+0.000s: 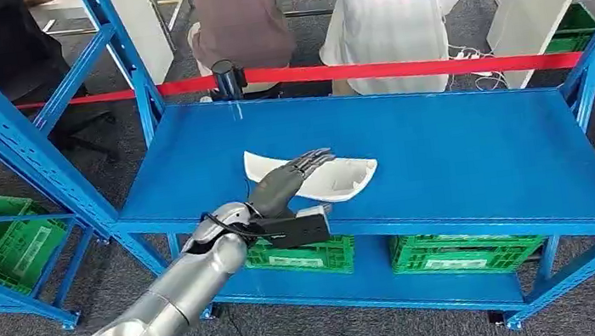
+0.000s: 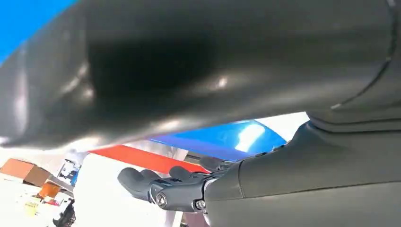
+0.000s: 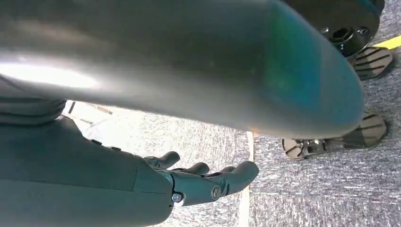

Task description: Take the parts from the cabinet and place them on the table.

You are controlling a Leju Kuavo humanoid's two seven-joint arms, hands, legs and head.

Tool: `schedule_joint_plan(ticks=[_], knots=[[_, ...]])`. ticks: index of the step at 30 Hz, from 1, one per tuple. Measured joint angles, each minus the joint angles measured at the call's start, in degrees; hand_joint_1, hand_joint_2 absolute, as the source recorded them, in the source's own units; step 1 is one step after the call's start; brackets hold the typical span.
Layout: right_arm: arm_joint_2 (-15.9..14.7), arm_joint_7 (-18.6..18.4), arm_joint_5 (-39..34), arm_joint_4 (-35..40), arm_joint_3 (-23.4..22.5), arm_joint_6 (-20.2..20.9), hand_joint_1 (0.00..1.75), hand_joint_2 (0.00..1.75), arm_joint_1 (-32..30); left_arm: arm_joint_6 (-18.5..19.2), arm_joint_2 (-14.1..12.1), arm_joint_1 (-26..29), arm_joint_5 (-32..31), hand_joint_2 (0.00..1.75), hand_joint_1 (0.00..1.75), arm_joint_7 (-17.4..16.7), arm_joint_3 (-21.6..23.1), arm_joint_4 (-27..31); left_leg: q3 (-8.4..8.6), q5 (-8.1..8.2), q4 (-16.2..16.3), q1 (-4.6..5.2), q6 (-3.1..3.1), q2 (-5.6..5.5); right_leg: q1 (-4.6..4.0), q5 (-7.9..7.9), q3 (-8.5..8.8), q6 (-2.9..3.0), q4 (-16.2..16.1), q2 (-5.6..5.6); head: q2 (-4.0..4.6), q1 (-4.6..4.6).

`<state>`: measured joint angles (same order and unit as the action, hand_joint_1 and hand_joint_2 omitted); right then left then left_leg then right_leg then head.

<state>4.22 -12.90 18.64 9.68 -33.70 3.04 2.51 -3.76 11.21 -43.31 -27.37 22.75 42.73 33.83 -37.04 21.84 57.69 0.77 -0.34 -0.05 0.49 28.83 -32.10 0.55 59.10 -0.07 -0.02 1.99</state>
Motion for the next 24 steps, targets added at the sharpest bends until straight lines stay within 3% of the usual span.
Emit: schedule_joint_plan(ticks=[6,7,10,11,12,13,14,24], knots=[[0.00,-0.02,0.07,0.00,0.00,-0.44,0.00,0.00,0.13,-0.46,2.36,-1.00,2.58,0.00,0.00,0.79,0.00,-1.05,-0.31,0.11,0.15,0.01,0.04,-0.07,0.19,-0.05,-0.04,-0.10,-0.11,-0.01,0.00,0.00],[0.07,-0.15,0.13,0.00,0.00,-0.42,0.00,0.00,0.14,-0.46,2.49,-1.08,2.82,0.00,0.00,0.92,0.00,-1.16,-0.42,0.36,0.45,0.23,0.56,-0.12,0.37,-0.13,-0.10,-0.53,-0.17,0.04,0.00,0.02],[0.07,-0.61,0.46,0.00,0.00,-0.37,0.00,0.00,0.21,-0.57,2.84,-1.36,2.98,0.00,0.00,1.20,0.00,-1.31,0.06,0.25,-0.72,0.35,1.51,-0.12,0.27,-0.46,0.42,-1.06,-1.29,0.07,0.00,0.02],[0.02,-0.61,0.59,0.02,0.00,-0.37,0.00,0.00,0.15,-0.66,3.06,-1.31,2.97,0.00,0.00,1.36,0.00,-1.33,1.15,-1.12,-2.17,0.11,0.29,-0.17,-0.04,-0.70,0.94,-0.65,-1.34,0.09,0.00,-0.07],[0.02,-0.59,0.61,0.02,0.00,-0.24,0.00,0.00,0.20,-0.81,3.10,-1.66,2.93,0.00,0.00,1.71,0.02,-1.44,1.31,-1.23,-2.80,-0.18,-0.60,-0.27,0.00,-1.57,1.35,0.30,-2.95,-0.02,0.00,-0.04],[-0.04,-0.63,0.70,0.02,0.00,-0.22,0.00,0.00,0.26,-0.85,3.17,-1.94,2.89,0.00,0.00,1.77,0.02,-1.49,1.17,-1.36,-2.81,0.05,0.12,-0.30,-0.02,-1.44,1.36,0.04,-3.23,-0.06,0.00,-0.24],[-0.02,-0.59,0.76,0.02,0.00,-0.11,0.00,0.00,0.40,-0.85,3.23,-1.87,2.80,0.00,0.00,1.90,0.04,-1.60,1.14,-1.07,-2.61,0.06,0.35,-0.28,0.03,-1.21,1.46,-0.59,-3.23,-0.02,0.00,-0.40],[-0.02,-0.55,1.01,0.02,-0.02,0.04,0.00,0.00,0.40,-0.92,3.25,-1.76,2.84,0.00,0.00,2.12,0.13,-2.12,0.85,-0.78,-2.04,0.09,0.77,-0.29,0.06,-1.38,1.43,-0.92,-3.19,0.00,0.00,-0.46]])
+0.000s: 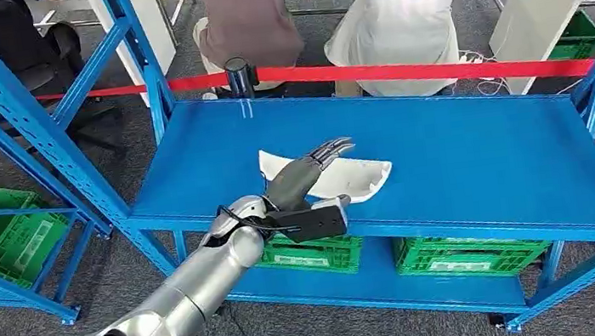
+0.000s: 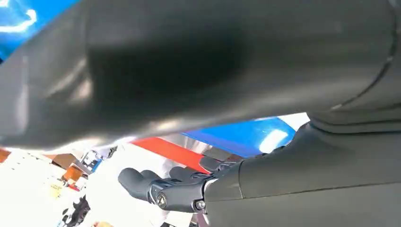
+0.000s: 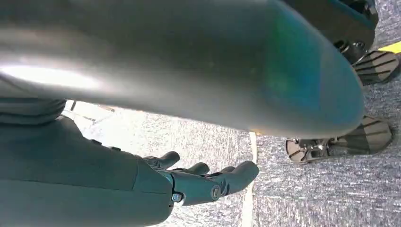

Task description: Take the parts from the cabinet and place them on the table.

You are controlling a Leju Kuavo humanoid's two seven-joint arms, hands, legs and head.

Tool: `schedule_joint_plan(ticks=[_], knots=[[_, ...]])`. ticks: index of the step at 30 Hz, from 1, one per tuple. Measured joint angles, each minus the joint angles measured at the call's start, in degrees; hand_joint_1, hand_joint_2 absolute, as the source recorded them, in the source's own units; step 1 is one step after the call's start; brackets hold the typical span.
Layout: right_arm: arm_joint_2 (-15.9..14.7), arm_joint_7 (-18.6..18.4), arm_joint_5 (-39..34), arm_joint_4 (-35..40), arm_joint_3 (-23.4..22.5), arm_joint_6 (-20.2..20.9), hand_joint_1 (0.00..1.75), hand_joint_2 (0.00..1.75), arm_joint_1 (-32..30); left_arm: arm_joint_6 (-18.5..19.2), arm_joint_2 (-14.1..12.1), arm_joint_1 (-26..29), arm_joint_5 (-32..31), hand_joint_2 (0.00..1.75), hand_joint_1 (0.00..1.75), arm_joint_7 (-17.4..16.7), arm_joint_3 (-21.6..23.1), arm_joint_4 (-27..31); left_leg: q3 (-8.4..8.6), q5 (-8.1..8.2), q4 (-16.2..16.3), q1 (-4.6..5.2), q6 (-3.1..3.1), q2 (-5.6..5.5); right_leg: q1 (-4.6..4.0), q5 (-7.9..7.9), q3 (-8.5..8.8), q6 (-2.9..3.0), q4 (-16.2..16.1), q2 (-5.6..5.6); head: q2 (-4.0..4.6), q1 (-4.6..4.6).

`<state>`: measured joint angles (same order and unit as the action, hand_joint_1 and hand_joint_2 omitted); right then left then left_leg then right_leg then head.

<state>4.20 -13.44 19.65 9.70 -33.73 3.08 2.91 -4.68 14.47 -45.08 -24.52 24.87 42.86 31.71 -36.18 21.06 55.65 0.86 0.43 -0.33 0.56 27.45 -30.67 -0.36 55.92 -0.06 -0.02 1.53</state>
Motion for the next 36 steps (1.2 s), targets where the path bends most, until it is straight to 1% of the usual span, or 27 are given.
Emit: schedule_joint_plan(ticks=[10,11,12,13,14,15,16,17,18,19,20,21,22,23,24,25,26,27,28,29,30,31,32,33,34,35,36], knots=[[0.00,0.00,0.00,0.00,-0.33,-0.04,0.00,0.00,0.00,0.00,0.02,0.00,0.13,0.00,0.00,-0.11,0.04,-0.07,-0.01,-0.09,0.01,0.00,0.08,0.01,0.00,-0.07,-0.02,-0.08,0.02,0.01,0.00,0.00],[0.02,0.00,0.00,0.00,-0.35,-0.04,0.00,0.00,0.00,0.00,0.00,-0.02,0.15,0.00,0.00,-0.13,0.04,-0.07,-0.19,0.13,0.40,0.29,0.36,-0.04,0.28,-0.21,0.07,-0.36,-0.18,0.01,0.00,0.00],[0.04,-0.02,0.00,0.00,-0.37,-0.04,0.00,0.00,0.01,-0.02,0.00,-0.03,0.15,0.00,0.00,-0.18,0.04,-0.07,-0.33,0.35,0.43,0.36,0.68,-0.04,0.41,-0.08,0.01,-0.71,-0.17,0.08,0.00,0.07],[0.04,0.02,0.02,0.00,-0.39,-0.04,0.00,0.00,0.01,-0.04,0.00,-0.04,0.15,0.00,0.00,-0.24,0.04,-0.04,-0.29,0.58,0.39,0.49,1.05,0.03,0.44,-0.01,0.07,-0.86,-0.28,0.09,0.00,0.07],[0.04,0.02,0.02,0.00,-0.42,-0.02,0.00,0.00,-0.03,-0.07,0.00,-0.05,0.17,0.00,0.00,-0.26,0.07,0.00,-0.26,0.86,-0.38,0.44,1.35,-0.01,0.47,-0.83,0.48,-1.13,0.22,0.12,0.00,0.07],[0.04,0.04,0.07,0.00,-0.44,0.02,0.00,0.00,-0.03,-0.07,0.04,-0.08,0.20,0.00,0.00,-0.28,0.07,-0.02,0.07,0.86,-0.84,0.33,1.59,-0.03,0.37,-1.11,0.64,-1.42,0.21,0.10,0.00,0.08],[0.00,0.04,0.09,0.00,-0.46,0.02,0.00,0.00,-0.03,-0.07,0.11,-0.09,0.20,0.00,0.00,-0.28,0.07,0.02,1.12,0.24,-1.17,0.05,2.00,0.02,0.44,-0.51,0.45,-1.41,0.40,0.09,0.00,0.11],[0.00,0.04,0.09,0.00,-0.48,0.09,0.00,0.00,0.00,-0.09,0.17,-0.23,0.31,0.00,0.00,-0.35,0.07,0.00,1.39,0.31,-1.33,-0.06,2.18,0.11,0.52,0.96,0.32,-1.29,1.63,0.03,0.00,0.00],[0.00,0.04,0.11,0.00,-0.50,0.15,0.00,0.00,0.05,-0.11,0.22,-0.35,0.44,0.00,0.00,-0.42,0.09,0.00,1.31,0.15,-1.25,-0.11,2.19,0.13,0.46,3.16,-1.08,-1.46,4.58,0.00,0.00,-0.20],[0.00,0.07,0.15,0.00,-0.52,0.18,0.00,0.00,0.09,-0.11,0.28,-0.35,0.50,0.00,0.00,-0.44,0.09,0.00,1.17,0.15,-1.21,-0.11,2.18,0.13,0.54,5.47,-3.01,-1.77,8.49,-0.01,0.00,-0.35],[0.00,0.04,0.28,0.00,-0.55,0.20,0.00,0.00,0.08,-0.11,0.28,-0.25,0.52,0.00,0.00,-0.48,0.13,-0.07,0.91,0.14,-1.04,-0.10,2.15,0.19,0.58,8.17,-5.63,-1.90,13.72,-0.02,0.00,-0.35],[0.00,0.04,0.39,0.00,-0.55,0.31,0.00,0.00,0.00,-0.15,0.28,-0.13,0.55,0.00,0.00,-0.55,0.15,-0.15,0.60,0.15,-0.73,-0.10,2.00,0.20,0.59,9.54,-7.43,-1.93,17.22,-0.02,0.00,-0.35],[0.00,0.00,0.61,0.00,-0.55,0.31,0.00,0.00,-0.11,-0.22,0.28,-0.04,0.61,0.00,0.00,-0.61,0.15,-0.20,0.28,0.14,-0.33,-0.17,1.76,0.19,0.74,9.30,-7.87,-2.02,17.85,0.00,0.00,-0.35],[-0.02,0.02,0.61,0.00,-0.55,0.31,0.00,0.00,-0.24,-0.26,0.28,-0.03,0.63,0.00,0.00,-0.61,0.15,-0.20,-0.08,0.25,0.18,-0.32,1.49,0.14,0.94,7.73,-6.90,-2.14,15.57,0.00,0.00,-0.35],[-0.09,0.02,0.68,0.00,-0.55,0.31,0.00,0.00,-0.26,-0.39,0.28,-0.03,0.66,0.00,0.00,-0.59,0.15,-0.20,-0.43,0.40,0.84,-0.57,1.14,0.11,1.11,5.38,-4.72,-2.37,11.26,0.02,0.00,-0.35],[-0.18,0.04,0.76,0.00,-0.55,0.22,0.00,0.00,-0.23,-0.57,0.28,-0.05,0.68,0.00,0.00,-0.59,0.15,-0.17,-0.87,0.70,1.76,-0.90,0.69,0.11,1.35,2.66,-1.78,-2.68,5.51,0.04,0.00,-0.35],[-0.20,0.04,0.77,0.00,-0.55,0.22,0.00,0.00,-0.13,-0.70,0.28,-0.03,0.66,0.00,0.00,-0.46,0.15,-0.15,-1.20,0.98,2.59,-1.05,0.16,0.16,1.20,1.96,-0.83,-2.47,3.61,0.01,0.00,-0.33],[0.07,0.09,0.76,0.00,-0.57,0.31,0.00,0.00,-0.15,-0.79,0.22,-0.02,0.63,0.00,0.00,-0.42,0.17,-0.20,-1.30,1.05,3.12,-0.99,-0.33,0.15,0.88,3.50,-2.61,-2.19,3.53,-0.03,0.00,-0.64],[0.02,0.11,0.79,0.00,-0.57,0.33,0.00,0.00,0.00,-0.96,0.22,-0.09,0.63,0.00,0.00,-0.17,0.20,-0.13,-1.75,1.25,3.12,-0.80,-0.72,0.16,0.86,3.70,-2.58,-1.16,4.21,0.43,0.00,-0.70],[0.00,0.11,0.79,0.00,-0.59,0.31,0.00,0.00,-0.02,-1.01,0.22,-0.06,0.61,0.00,0.00,-0.15,0.20,-0.13,-1.57,1.42,3.18,-0.83,-1.14,0.18,0.89,2.09,-2.66,-0.48,4.17,0.24,0.00,-0.59],[0.00,0.07,0.79,0.00,-0.61,0.31,0.00,0.00,-0.08,-1.03,0.18,0.03,0.59,0.00,0.00,-0.13,0.24,-0.15,-1.73,0.94,3.35,-0.73,-1.74,0.13,0.99,1.74,-2.37,-0.10,4.07,0.24,0.00,-0.48],[0.02,0.09,0.81,0.00,-0.61,0.33,0.00,0.00,-0.10,-1.09,0.07,-0.05,0.59,0.00,0.00,-0.09,0.24,-0.15,-1.76,2.70,3.05,-0.59,-0.88,0.15,1.04,1.65,-2.42,-0.30,4.09,0.29,0.00,-0.48],[0.02,0.11,0.81,0.00,-0.63,0.31,0.00,0.00,-0.11,-1.11,-0.02,-0.06,0.57,0.00,0.00,-0.09,0.24,-0.15,-1.67,3.28,3.09,-0.55,-0.17,0.20,1.05,1.56,-2.40,-0.14,4.08,0.19,0.00,-0.31],[0.02,0.09,0.83,0.00,-0.63,0.35,0.00,0.00,-0.11,-1.11,-0.02,-0.06,0.57,0.00,0.00,-0.07,0.24,-0.15,-1.52,2.93,2.96,-0.46,0.37,0.20,1.05,1.53,-2.37,-0.04,4.09,0.07,0.00,-0.11],[0.02,0.11,0.85,0.00,-0.63,0.44,0.00,0.00,-0.11,-1.12,-0.04,-0.06,0.57,0.00,0.00,0.00,0.24,-0.15,-1.52,1.62,2.79,-0.43,1.56,0.19,0.99,1.50,-2.37,0.05,4.10,0.01,0.00,-0.04],[0.04,0.09,0.85,0.00,-0.63,0.48,0.00,0.00,-0.11,-1.12,-0.04,-0.05,0.57,0.00,0.00,0.00,0.24,-0.15,-1.53,0.81,2.74,-0.43,2.31,0.17,0.94,1.50,-2.34,0.14,4.09,-0.01,0.00,0.02],[0.04,0.09,0.85,0.00,-0.66,0.48,0.00,0.00,-0.10,-1.11,-0.04,-0.06,0.55,0.00,0.00,0.00,0.26,-0.15,-1.51,0.98,2.65,-0.43,2.58,0.11,0.92,1.41,-2.41,0.28,4.09,-0.02,0.00,0.00]])
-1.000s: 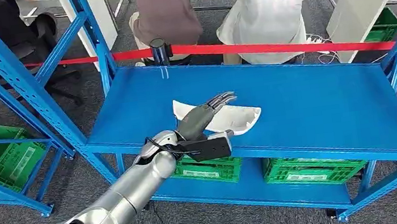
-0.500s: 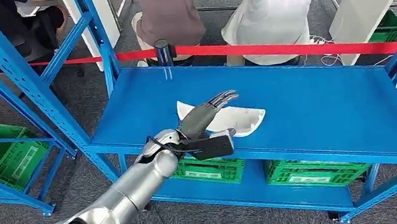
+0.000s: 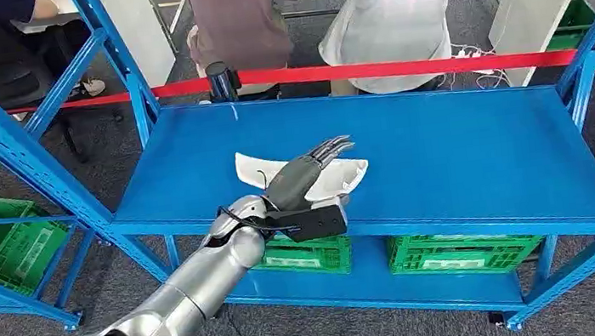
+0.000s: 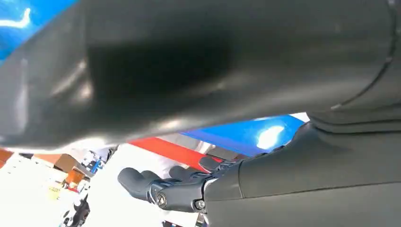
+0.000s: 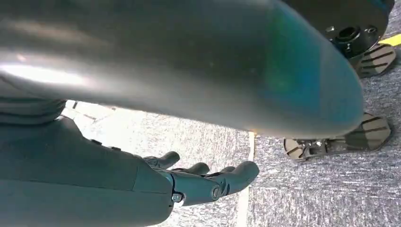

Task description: Take the parts from the cabinet and place them on the table.

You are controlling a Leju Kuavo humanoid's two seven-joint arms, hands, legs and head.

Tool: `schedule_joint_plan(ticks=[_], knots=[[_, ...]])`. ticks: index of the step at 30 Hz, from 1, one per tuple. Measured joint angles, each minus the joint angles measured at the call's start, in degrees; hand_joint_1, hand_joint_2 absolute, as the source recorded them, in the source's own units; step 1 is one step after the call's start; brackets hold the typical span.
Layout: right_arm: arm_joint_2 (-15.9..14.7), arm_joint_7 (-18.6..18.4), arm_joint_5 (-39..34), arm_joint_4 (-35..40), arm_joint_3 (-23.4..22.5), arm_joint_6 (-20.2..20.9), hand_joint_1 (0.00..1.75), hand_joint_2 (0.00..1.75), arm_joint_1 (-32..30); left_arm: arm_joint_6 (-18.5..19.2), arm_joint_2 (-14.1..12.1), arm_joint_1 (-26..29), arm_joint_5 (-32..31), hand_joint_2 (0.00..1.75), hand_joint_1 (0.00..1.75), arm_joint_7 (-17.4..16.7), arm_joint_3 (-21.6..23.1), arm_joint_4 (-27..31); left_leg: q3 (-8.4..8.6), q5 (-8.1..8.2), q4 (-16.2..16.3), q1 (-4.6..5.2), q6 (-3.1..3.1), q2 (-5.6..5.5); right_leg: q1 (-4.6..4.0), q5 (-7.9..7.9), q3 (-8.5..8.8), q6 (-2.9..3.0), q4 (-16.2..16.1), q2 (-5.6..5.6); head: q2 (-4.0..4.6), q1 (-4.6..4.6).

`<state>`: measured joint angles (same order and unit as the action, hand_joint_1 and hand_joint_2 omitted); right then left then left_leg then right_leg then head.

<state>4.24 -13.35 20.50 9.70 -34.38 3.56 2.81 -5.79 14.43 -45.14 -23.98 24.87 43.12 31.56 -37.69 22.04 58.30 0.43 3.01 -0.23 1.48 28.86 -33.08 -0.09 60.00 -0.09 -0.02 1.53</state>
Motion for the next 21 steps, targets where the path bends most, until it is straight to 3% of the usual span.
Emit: schedule_joint_plan(ticks=[3,4,7,8,21], knots=[[-0.02,-0.07,0.09,0.00,-0.04,0.00,0.00,0.00,0.00,-0.50,0.00,0.01,-0.85,0.00,0.00,-0.22,0.06,0.00,0.26,-0.27,-0.08,0.00,-0.46,-0.01,-0.16,0.09,-0.09,0.15,0.01,-0.01,0.00,0.04],[-0.02,-0.09,0.11,0.00,-0.04,0.00,0.00,0.00,0.03,-1.11,0.00,0.00,-1.63,0.00,0.00,-0.70,0.22,-0.02,0.27,-0.26,-0.13,-0.03,-1.00,-0.01,-0.26,0.15,-0.10,0.24,0.02,-0.01,0.00,0.04],[-0.02,-0.15,0.33,0.00,-0.07,0.00,0.00,0.00,0.07,-2.74,0.11,-0.02,-3.70,0.00,0.00,-2.30,1.18,-0.28,0.42,-0.11,-0.48,-0.34,-4.03,0.01,-0.39,0.29,-0.16,0.42,0.04,0.01,0.00,0.04],[-0.02,-0.15,0.39,0.00,-0.07,0.00,0.00,0.00,0.10,-3.58,0.18,-0.10,-4.42,0.00,0.00,-3.01,1.51,-0.50,0.38,-0.08,-0.51,-0.40,-4.56,0.01,-0.40,0.31,-0.20,0.42,0.04,0.00,0.00,0.04],[-0.04,0.33,2.07,0.00,-0.04,0.13,0.00,0.00,0.20,-7.63,3.02,-3.13,-10.78,0.00,0.00,-13.48,4.98,-9.62,0.00,0.22,-0.03,-0.21,-4.12,0.00,-0.21,0.18,-0.13,-0.23,-0.16,0.02,0.00,0.02]])
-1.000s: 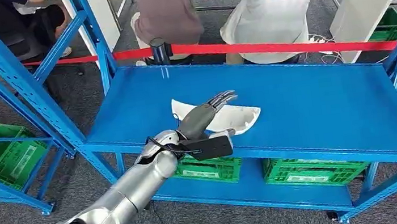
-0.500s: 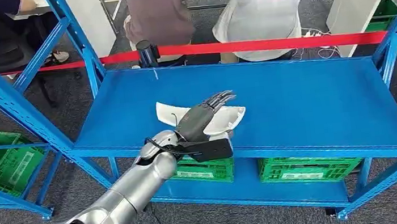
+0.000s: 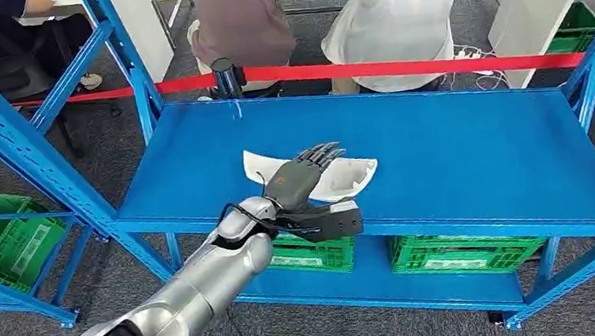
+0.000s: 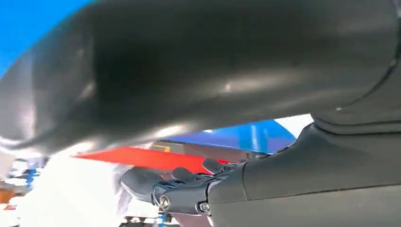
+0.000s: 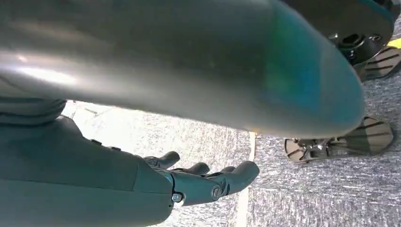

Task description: Take the parts from the cabinet and place them on the table.

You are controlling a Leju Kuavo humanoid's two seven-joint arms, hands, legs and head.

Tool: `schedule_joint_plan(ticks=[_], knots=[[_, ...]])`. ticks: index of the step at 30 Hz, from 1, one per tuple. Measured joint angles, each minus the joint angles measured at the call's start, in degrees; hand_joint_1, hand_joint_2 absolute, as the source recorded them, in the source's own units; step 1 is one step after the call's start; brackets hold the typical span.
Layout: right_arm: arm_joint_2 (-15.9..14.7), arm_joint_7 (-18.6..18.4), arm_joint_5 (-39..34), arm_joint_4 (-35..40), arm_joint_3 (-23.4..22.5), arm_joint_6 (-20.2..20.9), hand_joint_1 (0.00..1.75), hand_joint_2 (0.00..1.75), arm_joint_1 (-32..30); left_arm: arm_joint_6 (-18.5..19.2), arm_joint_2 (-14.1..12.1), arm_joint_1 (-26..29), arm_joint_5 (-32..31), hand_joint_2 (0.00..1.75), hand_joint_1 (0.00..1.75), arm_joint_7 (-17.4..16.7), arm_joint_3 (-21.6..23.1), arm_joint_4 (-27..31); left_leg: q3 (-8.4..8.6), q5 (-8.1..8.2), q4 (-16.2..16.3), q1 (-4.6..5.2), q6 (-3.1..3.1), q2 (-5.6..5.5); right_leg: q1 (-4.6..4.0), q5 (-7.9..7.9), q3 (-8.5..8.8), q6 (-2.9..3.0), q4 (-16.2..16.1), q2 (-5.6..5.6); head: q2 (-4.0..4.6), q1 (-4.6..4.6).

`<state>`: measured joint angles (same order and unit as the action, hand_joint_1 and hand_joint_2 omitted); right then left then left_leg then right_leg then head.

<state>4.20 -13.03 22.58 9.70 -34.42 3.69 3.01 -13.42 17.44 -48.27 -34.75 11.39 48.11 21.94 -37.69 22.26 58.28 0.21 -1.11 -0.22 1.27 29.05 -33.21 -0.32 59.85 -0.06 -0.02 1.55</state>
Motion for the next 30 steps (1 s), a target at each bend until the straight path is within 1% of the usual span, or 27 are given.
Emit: schedule_joint_plan(ticks=[4,9,11,17,21,22,30], knots=[[0.00,-0.85,0.37,0.00,0.00,-0.04,0.00,0.00,-0.03,-1.07,0.24,-0.06,-1.18,0.00,0.00,-2.28,0.74,-1.68,-0.10,-0.02,0.11,0.07,0.14,0.00,0.08,-0.06,-0.02,-0.14,-0.02,0.00,0.00,0.00],[0.00,-1.18,1.09,0.00,0.00,0.00,0.00,0.00,0.00,-0.70,0.48,-0.06,-1.24,0.00,0.00,-5.09,1.05,-3.32,-0.16,-0.04,0.19,0.15,0.27,0.00,0.14,-0.11,-0.04,-0.26,-0.04,0.01,0.00,0.00],[0.00,-0.72,1.25,0.00,0.00,0.04,0.00,0.00,0.01,-0.22,0.61,-0.07,-1.27,0.00,0.00,-6.17,1.07,-3.80,-0.18,-0.04,0.20,0.15,0.29,0.00,0.15,-0.13,-0.04,-0.28,-0.04,0.01,0.00,0.00],[-0.02,-0.11,1.36,0.00,0.00,0.42,0.00,0.00,0.07,0.02,1.01,-0.05,-1.18,0.00,0.00,-7.83,1.09,-5.09,-0.22,-0.02,0.25,0.17,0.36,0.00,0.15,-0.16,-0.04,-0.35,-0.06,0.01,0.00,0.00],[-0.02,-0.35,1.38,0.00,0.00,0.33,0.00,0.00,0.09,-0.50,1.40,-0.02,-0.54,0.00,0.00,-8.40,1.09,-5.73,-0.25,-0.03,0.26,0.17,0.39,-0.01,0.16,-0.16,-0.04,-0.38,-0.06,0.02,0.00,0.00],[-0.02,-0.66,1.42,0.00,0.00,0.13,0.00,0.00,0.13,-0.76,1.55,-0.01,-0.35,1.75,0.00,-8.44,1.09,-5.90,-0.25,-0.02,0.27,0.17,0.39,-0.01,0.16,-0.16,-0.04,-0.38,-0.07,0.02,0.00,0.00],[-0.04,-0.72,1.25,0.00,0.00,-0.02,0.00,0.00,0.16,-1.35,2.03,-0.01,-0.02,1.75,0.00,-8.92,1.09,-6.56,-0.28,0.01,0.33,0.17,0.44,-0.01,0.16,-0.15,-0.04,-0.43,-0.07,0.02,0.00,0.00]])
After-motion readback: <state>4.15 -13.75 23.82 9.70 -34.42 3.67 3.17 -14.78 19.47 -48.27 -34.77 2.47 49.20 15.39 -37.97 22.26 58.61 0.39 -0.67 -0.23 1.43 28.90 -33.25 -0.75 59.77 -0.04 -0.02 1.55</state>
